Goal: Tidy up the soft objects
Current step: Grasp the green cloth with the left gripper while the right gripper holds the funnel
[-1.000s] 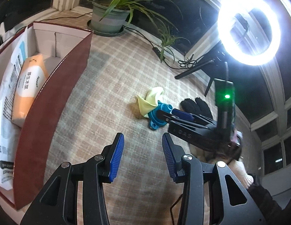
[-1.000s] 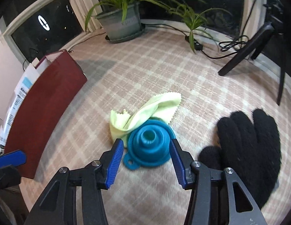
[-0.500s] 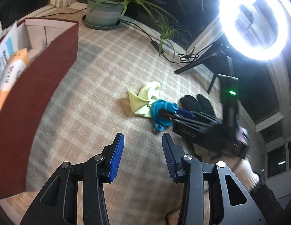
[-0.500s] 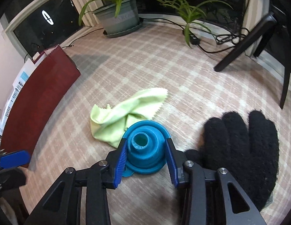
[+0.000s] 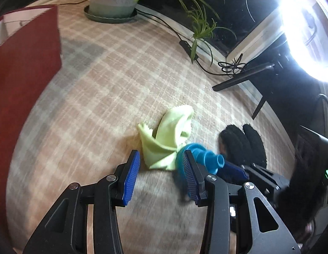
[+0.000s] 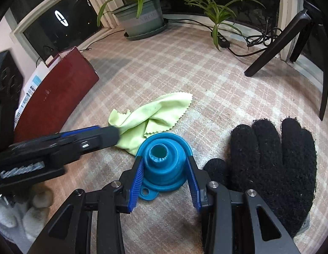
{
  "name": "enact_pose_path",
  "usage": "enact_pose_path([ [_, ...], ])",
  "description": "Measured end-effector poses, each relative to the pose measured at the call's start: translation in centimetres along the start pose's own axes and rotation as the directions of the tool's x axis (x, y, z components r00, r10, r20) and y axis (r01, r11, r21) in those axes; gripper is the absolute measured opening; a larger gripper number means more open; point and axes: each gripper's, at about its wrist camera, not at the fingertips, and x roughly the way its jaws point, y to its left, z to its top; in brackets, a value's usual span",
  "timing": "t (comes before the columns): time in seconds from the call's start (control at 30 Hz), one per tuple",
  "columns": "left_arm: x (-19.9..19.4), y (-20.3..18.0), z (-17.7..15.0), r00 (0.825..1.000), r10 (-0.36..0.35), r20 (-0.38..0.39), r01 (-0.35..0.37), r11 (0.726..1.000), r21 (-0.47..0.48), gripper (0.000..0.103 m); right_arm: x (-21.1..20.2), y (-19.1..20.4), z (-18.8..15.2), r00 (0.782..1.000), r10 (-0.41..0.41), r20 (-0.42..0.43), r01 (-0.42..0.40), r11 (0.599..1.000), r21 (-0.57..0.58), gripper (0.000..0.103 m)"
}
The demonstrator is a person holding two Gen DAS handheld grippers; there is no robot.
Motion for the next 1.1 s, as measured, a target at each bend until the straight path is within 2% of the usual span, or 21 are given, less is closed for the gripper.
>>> enact_pose_path([
  [0.33,2.5,-0.9,1.7,1.0,0.025,-0.001,-0.025,0.998,0.058,0.04,0.0,0.0,-0.1,1.0,0.005,0.011,-0.005,1.0,0.013,0.036],
  [0.63,3.0,-1.1,1.4,1.0,0.016,-0.001,-0.016,0.991,0.131,0.038,-0.1,0.2,-0.3,1.0,0.001,0.019,-0.001,1.0,0.008,0.036],
  [0.83,2.0,0.4,0.3,1.0,0.024,-0.003,-0.024,0.995,0.099,0.037,-0.1,0.2,-0.3,1.0,0.004,0.022,-0.005,1.0,0.021,0.036],
  [0.93,2.1,0.2,0.2,1.0,0.016,-0.006,-0.015,0.995,0.102,0.03,0.0,0.2,-0.3,1.0,0.002,0.024,-0.003,1.0,0.028,0.036],
  [0.97,2.3,0.0,0.3,1.0,0.004,-0.019,-0.002,0.995,0.104,0.024,0.0,0.3,-0.4,1.0,0.002,0.024,-0.002,1.0,0.029,0.036],
  [1.1,3.0,-1.2,0.7,1.0,0.0,-0.03,0.004,0.991,0.131,0.017,-0.1,0.1,-0.4,1.0,0.005,0.024,-0.006,0.999,0.035,0.036],
])
